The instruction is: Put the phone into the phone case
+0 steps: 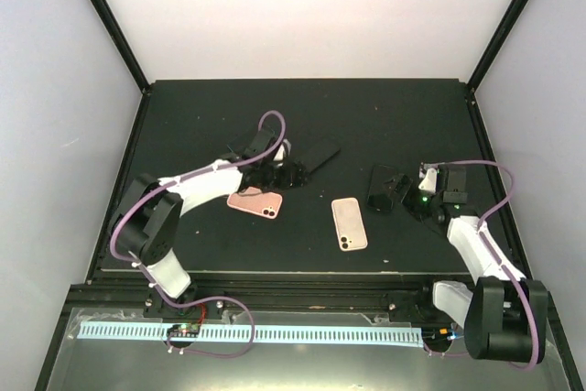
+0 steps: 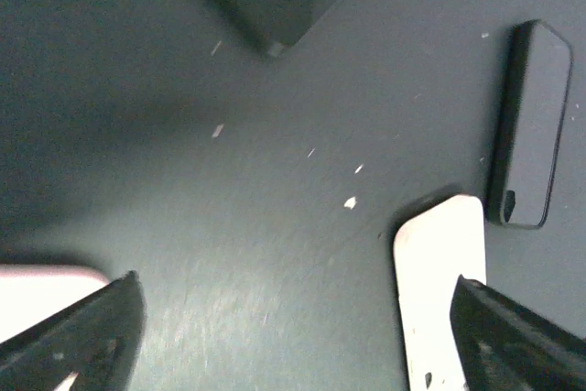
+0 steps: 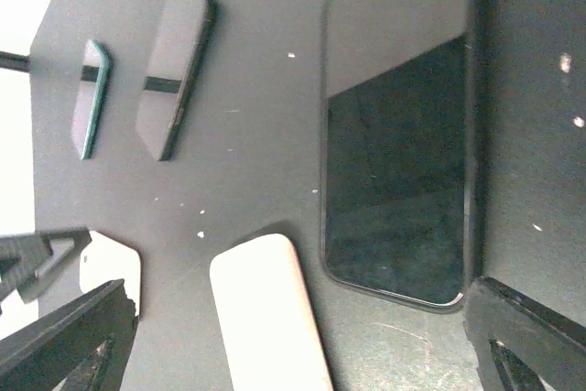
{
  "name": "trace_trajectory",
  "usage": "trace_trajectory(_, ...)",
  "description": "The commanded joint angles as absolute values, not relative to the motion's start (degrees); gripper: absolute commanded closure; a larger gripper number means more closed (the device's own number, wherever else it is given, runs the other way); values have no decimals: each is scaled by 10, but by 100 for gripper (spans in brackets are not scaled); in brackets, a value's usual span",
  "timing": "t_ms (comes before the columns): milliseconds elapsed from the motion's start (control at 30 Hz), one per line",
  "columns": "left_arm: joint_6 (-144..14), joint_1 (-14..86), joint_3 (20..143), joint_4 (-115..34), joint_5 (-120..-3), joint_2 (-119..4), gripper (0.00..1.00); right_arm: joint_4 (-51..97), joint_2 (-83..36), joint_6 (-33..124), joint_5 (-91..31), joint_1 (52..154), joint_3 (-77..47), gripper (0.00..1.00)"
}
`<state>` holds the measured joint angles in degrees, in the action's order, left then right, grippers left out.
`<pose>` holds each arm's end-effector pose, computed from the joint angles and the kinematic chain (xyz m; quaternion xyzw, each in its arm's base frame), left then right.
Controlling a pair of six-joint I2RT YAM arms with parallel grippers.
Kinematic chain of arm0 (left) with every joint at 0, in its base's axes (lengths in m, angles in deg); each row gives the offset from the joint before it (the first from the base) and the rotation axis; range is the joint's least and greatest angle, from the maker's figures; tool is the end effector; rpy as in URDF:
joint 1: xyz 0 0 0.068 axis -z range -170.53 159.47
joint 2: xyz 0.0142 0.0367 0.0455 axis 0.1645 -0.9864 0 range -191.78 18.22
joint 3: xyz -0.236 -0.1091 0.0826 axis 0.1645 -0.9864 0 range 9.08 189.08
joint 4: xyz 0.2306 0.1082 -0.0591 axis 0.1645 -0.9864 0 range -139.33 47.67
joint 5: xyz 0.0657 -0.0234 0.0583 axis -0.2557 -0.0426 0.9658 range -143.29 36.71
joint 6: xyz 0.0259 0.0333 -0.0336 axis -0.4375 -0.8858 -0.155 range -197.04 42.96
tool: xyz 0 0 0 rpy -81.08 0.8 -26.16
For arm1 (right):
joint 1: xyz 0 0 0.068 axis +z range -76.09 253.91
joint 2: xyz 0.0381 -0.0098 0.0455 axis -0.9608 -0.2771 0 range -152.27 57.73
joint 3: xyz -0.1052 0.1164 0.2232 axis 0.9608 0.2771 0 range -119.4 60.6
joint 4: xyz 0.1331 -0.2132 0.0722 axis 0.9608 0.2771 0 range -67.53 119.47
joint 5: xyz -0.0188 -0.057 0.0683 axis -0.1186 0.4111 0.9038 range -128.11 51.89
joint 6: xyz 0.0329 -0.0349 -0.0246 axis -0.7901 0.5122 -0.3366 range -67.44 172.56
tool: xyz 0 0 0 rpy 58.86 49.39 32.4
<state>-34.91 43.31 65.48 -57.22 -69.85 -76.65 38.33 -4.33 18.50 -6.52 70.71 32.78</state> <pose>0.2736 -0.1957 0.1843 -0.0228 0.9402 -0.2992 0.1610 0.2003 0.0075 0.1784 0.2010 0.8868 0.3340 0.2483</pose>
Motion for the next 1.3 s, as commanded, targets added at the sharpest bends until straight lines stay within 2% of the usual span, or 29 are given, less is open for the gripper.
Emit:
trace_trajectory(0, -498, 433, 758, -654, -644, -805, 1, 371, -2, 183, -44, 721, 331, 1)
trace_trajectory(133, -583, 431, 849, -689, -607, -867, 1, 375, 35, 182, -49, 724, 333, 1)
trace_trajectory(367, -686, 427, 1009, -743, -631, -1003, 1, 380, 86, 172, -48, 723, 334, 0)
trace_trajectory(667, -750, 426, 1136, -791, -622, -1093, 1, 390, 116, 180, -43, 724, 326, 0)
trace_trajectory(1267, -762, 428, 1194, -817, -656, -1171, 1, 401, 132, 165, -62, 723, 318, 0)
